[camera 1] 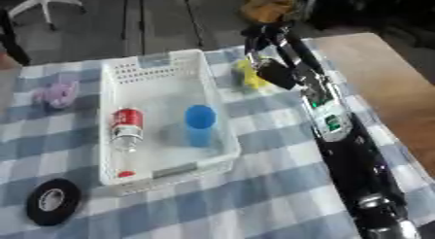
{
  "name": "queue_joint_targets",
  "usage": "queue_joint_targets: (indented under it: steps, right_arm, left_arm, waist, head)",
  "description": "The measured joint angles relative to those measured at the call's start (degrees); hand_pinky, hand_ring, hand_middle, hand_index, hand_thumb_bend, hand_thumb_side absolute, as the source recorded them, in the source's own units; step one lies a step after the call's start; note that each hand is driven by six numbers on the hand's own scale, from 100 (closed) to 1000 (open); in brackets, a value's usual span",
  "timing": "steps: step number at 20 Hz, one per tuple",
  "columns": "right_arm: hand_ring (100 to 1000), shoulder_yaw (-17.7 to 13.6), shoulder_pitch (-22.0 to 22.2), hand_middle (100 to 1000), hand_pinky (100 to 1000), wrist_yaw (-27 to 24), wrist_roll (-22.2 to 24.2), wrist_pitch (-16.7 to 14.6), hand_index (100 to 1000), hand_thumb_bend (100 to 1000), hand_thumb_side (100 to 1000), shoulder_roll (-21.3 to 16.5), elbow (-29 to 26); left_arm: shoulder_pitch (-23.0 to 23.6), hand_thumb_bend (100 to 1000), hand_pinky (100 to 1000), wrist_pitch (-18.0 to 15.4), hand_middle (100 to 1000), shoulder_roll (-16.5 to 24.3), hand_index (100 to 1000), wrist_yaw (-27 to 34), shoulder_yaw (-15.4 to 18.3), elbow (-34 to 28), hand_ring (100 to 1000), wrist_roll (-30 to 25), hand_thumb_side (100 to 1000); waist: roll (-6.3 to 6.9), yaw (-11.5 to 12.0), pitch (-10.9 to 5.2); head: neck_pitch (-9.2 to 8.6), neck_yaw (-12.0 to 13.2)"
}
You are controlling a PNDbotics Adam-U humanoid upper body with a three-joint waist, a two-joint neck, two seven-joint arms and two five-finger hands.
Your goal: Pick up objects on the table and place them in the box.
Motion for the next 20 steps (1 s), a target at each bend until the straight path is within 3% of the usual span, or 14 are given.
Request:
queue_joint_targets:
  steps: [20]
  right_arm:
    - [569, -0.3, 0.5, 606, 635, -1.0, -0.2, 1.0, 778, 100, 644, -0.3, 0.0]
  left_arm:
    - [0.0, 538, 436, 0.0, 878, 0.0, 851, 0.0, 0.0, 0.0, 957, 0.0, 943]
  waist:
    - [0.0, 0.0, 0.0]
  head:
    - [-0.89, 0.5]
